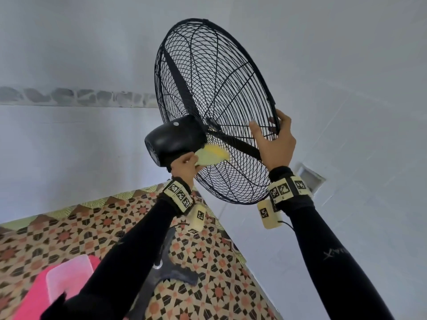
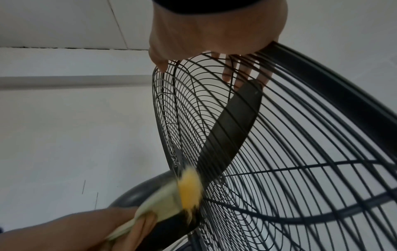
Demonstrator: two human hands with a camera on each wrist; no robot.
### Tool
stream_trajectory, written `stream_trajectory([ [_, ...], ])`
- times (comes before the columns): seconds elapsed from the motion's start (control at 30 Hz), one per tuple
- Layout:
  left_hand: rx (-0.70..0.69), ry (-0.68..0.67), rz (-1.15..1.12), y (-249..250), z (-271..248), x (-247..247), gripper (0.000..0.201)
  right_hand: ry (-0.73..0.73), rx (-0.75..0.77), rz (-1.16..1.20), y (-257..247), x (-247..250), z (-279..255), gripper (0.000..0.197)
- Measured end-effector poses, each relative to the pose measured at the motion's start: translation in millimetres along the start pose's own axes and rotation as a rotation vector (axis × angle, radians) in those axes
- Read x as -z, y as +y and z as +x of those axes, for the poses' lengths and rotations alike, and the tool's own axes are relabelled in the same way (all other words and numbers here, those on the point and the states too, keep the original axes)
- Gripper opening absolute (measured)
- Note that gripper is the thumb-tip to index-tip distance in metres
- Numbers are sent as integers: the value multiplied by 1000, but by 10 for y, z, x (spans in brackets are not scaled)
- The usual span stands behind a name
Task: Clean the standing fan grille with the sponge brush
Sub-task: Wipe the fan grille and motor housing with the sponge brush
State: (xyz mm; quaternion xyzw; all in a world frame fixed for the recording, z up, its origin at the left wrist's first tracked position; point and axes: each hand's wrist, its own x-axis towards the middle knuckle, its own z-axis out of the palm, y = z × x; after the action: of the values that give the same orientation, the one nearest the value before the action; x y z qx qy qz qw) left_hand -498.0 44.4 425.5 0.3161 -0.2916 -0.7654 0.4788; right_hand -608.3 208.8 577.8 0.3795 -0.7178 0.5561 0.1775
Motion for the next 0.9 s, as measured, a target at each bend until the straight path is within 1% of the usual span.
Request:
stream_trajectory([
  [0.07,-23,-12,6,46,-7,16,29,12,-3,4,12,0,-7,73],
  [0.13,-72,-23,-75,125,-29,-20,31,16,2,2,3,-16,-35,74],
  [0.2,-70,-15,-122,127,-35,-58,33,16,2,6,-22,-32,-49,73],
  [0.27,-28,-7,-41,70,-69,-39,33,19,-5,14,-38,-26,-42,72],
  [0.33,-23,-15,39,56,-64,-5,29,25,-12,15,-28,-9,-37,72],
  [0.4,-63,-35,10,172,-44,-20,27,33,-13,5,-20,-6,-49,72],
  [0.47,-110,-20,-8,253,-21,-51,29,30,-13,-2,-30,-23,-61,71],
  [0.63,-73,-45,76,143,-73,-8,30,33,-16,4,-52,-19,-43,71],
  [0.7,-117,-59,74,217,-98,-42,30,39,-7,-6,-31,-15,-63,74],
  [0.77,-169,-26,50,283,-104,-88,32,33,-2,-15,-25,-24,-86,77],
  [0.83,-153,-10,38,251,-125,-102,33,31,2,-14,-37,-32,-72,77],
  [0.9,-109,-9,105,161,-138,-85,32,34,1,-15,-43,-27,-51,76],
])
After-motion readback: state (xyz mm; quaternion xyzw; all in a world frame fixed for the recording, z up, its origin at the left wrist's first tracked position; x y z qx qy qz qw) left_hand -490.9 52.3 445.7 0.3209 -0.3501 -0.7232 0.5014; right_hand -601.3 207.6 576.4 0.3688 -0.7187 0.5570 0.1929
